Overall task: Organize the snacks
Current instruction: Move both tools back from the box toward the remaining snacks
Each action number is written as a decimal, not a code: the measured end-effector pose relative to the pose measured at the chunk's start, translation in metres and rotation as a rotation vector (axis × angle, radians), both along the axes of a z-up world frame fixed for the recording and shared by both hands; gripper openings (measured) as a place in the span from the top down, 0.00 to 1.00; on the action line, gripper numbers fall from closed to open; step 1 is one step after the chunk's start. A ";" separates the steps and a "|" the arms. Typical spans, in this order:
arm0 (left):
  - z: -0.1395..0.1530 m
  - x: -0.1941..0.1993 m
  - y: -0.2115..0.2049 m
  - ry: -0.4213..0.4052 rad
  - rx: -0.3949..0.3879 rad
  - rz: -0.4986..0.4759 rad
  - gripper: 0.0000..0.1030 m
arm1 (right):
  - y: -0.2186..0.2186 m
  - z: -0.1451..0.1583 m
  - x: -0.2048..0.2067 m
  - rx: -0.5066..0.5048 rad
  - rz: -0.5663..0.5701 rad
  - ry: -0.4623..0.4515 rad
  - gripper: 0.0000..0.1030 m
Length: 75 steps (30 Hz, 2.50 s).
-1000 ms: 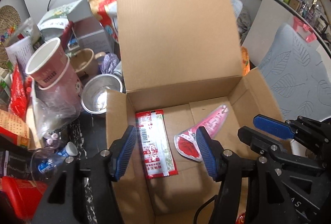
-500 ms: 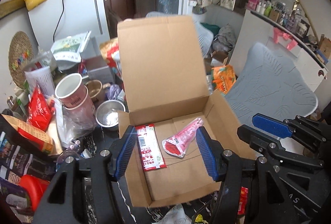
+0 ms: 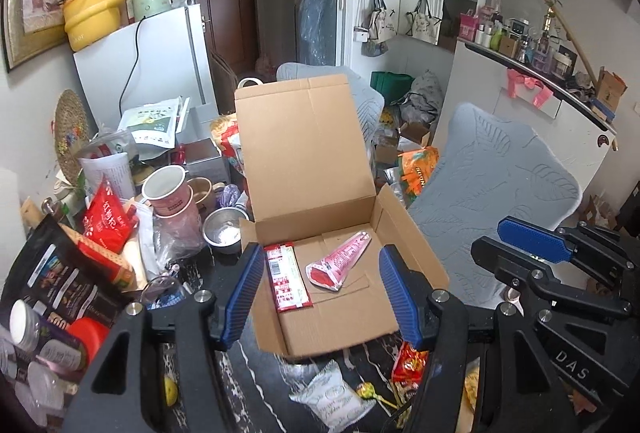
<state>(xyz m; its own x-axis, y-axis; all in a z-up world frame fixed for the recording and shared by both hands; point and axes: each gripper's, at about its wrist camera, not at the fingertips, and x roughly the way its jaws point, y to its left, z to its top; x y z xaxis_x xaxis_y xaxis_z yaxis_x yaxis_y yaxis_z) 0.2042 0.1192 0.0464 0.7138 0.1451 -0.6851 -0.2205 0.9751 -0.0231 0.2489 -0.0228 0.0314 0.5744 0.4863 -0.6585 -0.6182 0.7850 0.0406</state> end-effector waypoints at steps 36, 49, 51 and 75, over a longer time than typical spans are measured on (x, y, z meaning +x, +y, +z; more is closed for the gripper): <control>-0.025 -0.128 -0.095 0.054 -0.003 -0.287 0.25 | -0.109 -0.021 -0.151 0.025 -0.224 0.017 0.35; -0.069 -0.142 -0.119 0.160 -0.022 -0.408 0.25 | -0.135 -0.073 -0.178 0.003 -0.251 0.138 0.35; -0.076 -0.144 -0.121 0.176 -0.024 -0.429 0.25 | -0.138 -0.081 -0.181 0.000 -0.257 0.162 0.35; -0.179 -0.136 -0.129 0.413 -0.048 -0.495 0.25 | -0.166 -0.173 -0.184 -0.051 -0.335 0.388 0.35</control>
<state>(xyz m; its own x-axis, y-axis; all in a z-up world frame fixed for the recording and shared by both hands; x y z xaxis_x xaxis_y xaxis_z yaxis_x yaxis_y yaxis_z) 0.0677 -0.0100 -0.1330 0.3646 -0.1709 -0.9153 0.2549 0.9638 -0.0784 0.0648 -0.1890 -0.1418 0.4019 0.2791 -0.8721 -0.2794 0.9444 0.1735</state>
